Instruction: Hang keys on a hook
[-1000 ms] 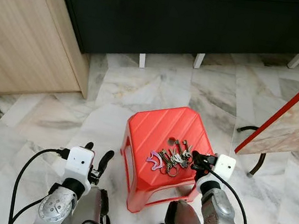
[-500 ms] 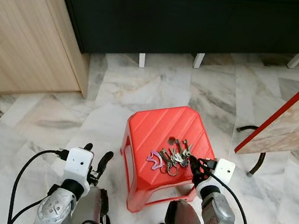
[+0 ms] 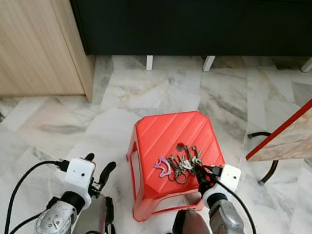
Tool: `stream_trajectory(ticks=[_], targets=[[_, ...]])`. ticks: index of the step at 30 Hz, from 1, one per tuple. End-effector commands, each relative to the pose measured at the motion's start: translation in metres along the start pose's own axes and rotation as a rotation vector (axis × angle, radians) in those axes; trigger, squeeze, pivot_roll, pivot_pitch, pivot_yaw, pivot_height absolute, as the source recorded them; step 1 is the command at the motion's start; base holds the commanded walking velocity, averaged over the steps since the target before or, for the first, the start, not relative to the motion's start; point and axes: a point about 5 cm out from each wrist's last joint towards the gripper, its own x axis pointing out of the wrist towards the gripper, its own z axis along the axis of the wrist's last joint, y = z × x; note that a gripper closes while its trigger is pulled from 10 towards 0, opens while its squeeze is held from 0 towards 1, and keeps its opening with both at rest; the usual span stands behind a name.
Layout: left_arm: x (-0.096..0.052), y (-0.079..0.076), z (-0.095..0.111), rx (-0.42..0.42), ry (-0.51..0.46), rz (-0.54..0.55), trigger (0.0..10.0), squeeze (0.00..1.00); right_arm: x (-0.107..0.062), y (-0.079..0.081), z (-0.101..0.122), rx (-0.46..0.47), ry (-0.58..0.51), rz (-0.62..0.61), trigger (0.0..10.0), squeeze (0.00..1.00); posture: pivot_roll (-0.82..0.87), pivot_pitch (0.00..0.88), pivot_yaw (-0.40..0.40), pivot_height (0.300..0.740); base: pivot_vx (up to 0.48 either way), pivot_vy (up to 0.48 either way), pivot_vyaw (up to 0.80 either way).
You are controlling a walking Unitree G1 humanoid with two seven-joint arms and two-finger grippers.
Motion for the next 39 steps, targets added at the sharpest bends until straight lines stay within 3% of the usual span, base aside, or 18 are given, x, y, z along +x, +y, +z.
stream_trajectory(ticks=[1,28,29,39], targets=[[-0.008,0.001,-0.006,0.011,0.036,-0.002,10.0,0.0,-0.002,-0.004,-0.005,0.011,0.029,-0.02,10.0,0.0,0.11,0.298,-0.04,0.613,0.0,0.0,0.0],[-0.026,0.003,-0.003,0.032,0.06,0.005,10.0,0.0,0.002,0.001,0.001,0.003,0.02,-0.007,10.0,0.0,0.12,0.354,-0.038,0.613,0.0,0.0,0.0],[-0.026,0.003,-0.003,0.033,0.062,0.006,10.0,0.0,0.003,0.003,0.003,0.009,0.01,0.005,0.4,0.0,0.12,0.355,-0.039,0.613,0.0,0.0,0.0],[-0.026,0.003,-0.003,0.051,0.072,0.013,10.0,0.0,0.007,0.011,0.012,-0.006,-0.025,0.045,0.0,0.0,0.12,0.35,-0.043,0.613,0.0,0.0,0.0]])
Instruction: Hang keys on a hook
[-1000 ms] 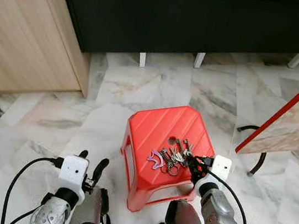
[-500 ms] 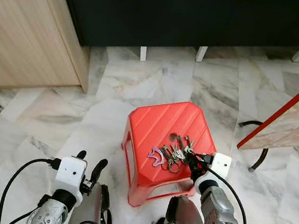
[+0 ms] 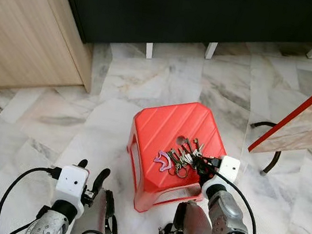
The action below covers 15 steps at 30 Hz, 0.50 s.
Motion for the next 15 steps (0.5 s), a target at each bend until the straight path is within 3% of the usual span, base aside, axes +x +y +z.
stream_trajectory(ticks=[1,15], targets=[[-0.005,-0.0005,-0.0062,0.022,0.04,-0.002,10.0,0.0,-0.0034,-0.0021,-0.008,0.006,0.024,-0.005,0.0,0.0,0.12,0.35,-0.043,0.613,0.0,0.0,0.0],[-0.0022,-0.003,-0.0072,0.056,0.045,-0.019,10.0,0.0,-0.0048,0.0024,-0.0104,0.001,0.007,0.025,0.0,0.0,0.11,0.341,-0.047,0.613,0.0,0.0,0.0]])
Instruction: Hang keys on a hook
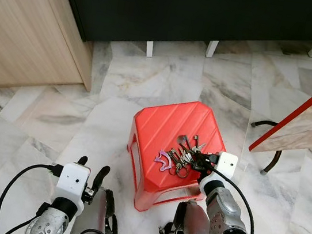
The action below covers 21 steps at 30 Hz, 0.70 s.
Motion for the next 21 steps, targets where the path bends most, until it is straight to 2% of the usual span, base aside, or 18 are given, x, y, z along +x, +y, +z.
stream_trajectory(ticks=[1,6,11,13,18,19,20,21], targets=[[-0.004,-0.004,-0.009,0.013,0.048,-0.017,10.0,0.0,-0.005,-0.003,-0.011,0.003,0.026,-0.007,0.0,0.0,0.11,0.341,-0.047,0.613,0.0,0.0,0.0],[0.0,-0.004,-0.01,0.016,0.049,-0.013,10.0,0.0,-0.005,-0.002,-0.007,0.011,-0.002,-0.001,0.0,0.0,0.11,0.329,-0.052,0.613,0.0,0.0,0.0],[0.004,-0.003,-0.01,0.015,0.043,-0.003,10.0,0.0,-0.005,0.0,0.003,0.021,-0.094,-0.011,0.0,0.0,0.11,0.312,-0.058,0.613,0.0,0.0,0.0],[0.013,-0.002,-0.01,0.012,0.034,0.005,10.0,0.0,-0.006,-0.001,0.009,0.026,-0.151,-0.023,0.0,0.0,0.09,0.281,-0.065,0.613,0.0,0.0,0.0],[0.025,-0.003,-0.009,-0.004,0.017,0.019,10.0,0.0,-0.011,-0.003,0.016,-0.025,-0.226,-0.025,0.0,0.0,0.09,0.246,-0.07,0.613,0.0,0.0,0.0],[0.027,-0.003,-0.01,-0.007,0.018,0.022,10.0,0.0,-0.011,-0.004,0.017,-0.033,-0.232,-0.03,2.2,0.0,0.08,0.229,-0.074,0.613,0.0,0.0,0.0],[0.031,-0.003,-0.012,-0.02,0.02,0.032,10.0,0.0,-0.013,-0.004,0.018,-0.047,-0.249,-0.035,10.0,0.0,0.07,0.209,-0.08,0.613,0.0,0.0,0.0],[0.033,-0.002,-0.013,-0.029,0.02,0.039,10.0,0.0,-0.014,-0.004,0.018,-0.054,-0.258,-0.037,10.0,0.0,0.07,0.203,-0.082,0.613,0.0,0.0,0.0]])
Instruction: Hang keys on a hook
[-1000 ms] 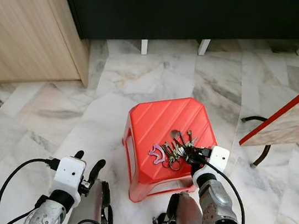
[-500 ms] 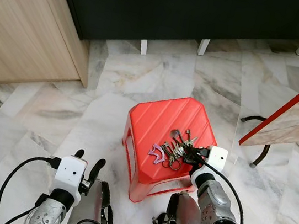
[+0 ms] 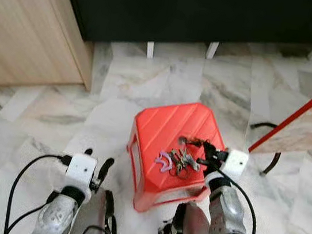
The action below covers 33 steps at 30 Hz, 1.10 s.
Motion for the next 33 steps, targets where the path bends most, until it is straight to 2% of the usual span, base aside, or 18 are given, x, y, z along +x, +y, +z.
stream_trajectory(ticks=[1,6,10,16,24,29,33], targets=[[-0.004,0.0,-0.014,-0.032,0.046,0.021,10.0,0.0,-0.006,-0.002,-0.003,-0.022,-0.014,-0.013,10.0,0.0,0.06,0.191,-0.084,0.613,0.0,0.0,0.0],[0.004,0.006,-0.021,-0.121,0.047,0.102,10.0,0.0,-0.018,-0.004,-0.001,-0.054,-0.052,-0.022,10.0,0.0,0.04,0.132,-0.093,0.613,0.0,0.0,0.0],[0.009,0.009,-0.025,-0.143,0.046,0.127,10.0,0.0,-0.021,-0.009,0.005,-0.06,-0.083,-0.054,10.0,0.0,0.03,0.103,-0.099,0.613,0.0,0.0,0.0],[0.011,0.013,-0.033,-0.149,0.057,0.154,10.0,0.0,-0.025,-0.008,0.008,-0.07,-0.102,-0.061,10.0,0.0,0.03,0.083,-0.101,0.642,0.0,0.0,0.0],[0.012,0.024,-0.046,-0.128,0.089,0.166,10.0,0.0,-0.017,-0.001,0.013,-0.057,-0.103,-0.061,10.0,0.0,0.04,0.043,-0.084,0.702,0.0,0.0,0.0],[0.013,0.024,-0.052,-0.126,0.11,0.16,10.0,0.0,-0.017,-0.003,0.014,-0.069,-0.105,-0.062,10.0,0.0,0.04,0.029,-0.074,0.737,0.0,0.0,0.0],[0.012,0.021,-0.059,-0.128,0.14,0.146,10.0,0.0,-0.021,-0.009,0.009,-0.075,-0.089,-0.079,10.0,0.0,0.03,0.01,-0.069,0.74,0.0,0.0,0.0]])
